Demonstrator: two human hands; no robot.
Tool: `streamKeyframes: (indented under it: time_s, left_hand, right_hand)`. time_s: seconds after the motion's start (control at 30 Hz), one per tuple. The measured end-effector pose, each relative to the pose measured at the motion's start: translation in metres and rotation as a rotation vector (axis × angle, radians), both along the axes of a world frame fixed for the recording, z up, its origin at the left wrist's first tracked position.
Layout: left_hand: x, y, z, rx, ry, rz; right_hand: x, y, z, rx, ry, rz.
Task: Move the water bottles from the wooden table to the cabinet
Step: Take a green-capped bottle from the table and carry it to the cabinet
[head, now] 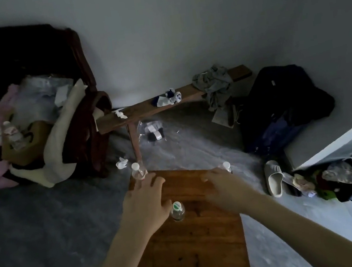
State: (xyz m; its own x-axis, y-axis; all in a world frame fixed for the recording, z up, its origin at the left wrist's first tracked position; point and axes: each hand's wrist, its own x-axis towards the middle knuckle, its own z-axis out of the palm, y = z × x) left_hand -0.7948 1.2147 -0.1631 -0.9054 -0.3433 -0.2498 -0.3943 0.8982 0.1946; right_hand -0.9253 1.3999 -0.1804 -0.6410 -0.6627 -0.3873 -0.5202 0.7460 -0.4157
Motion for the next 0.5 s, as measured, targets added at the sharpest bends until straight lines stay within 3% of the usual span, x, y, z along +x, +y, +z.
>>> streamKeyframes:
  time_s: [0.5]
  left_hand:
    - [0.005, -0.032, -0.149, 0.154, -0.236, 0.096]
  right_hand:
    - [-0.009, -0.022, -0.160, 0.060, -0.191, -0.034]
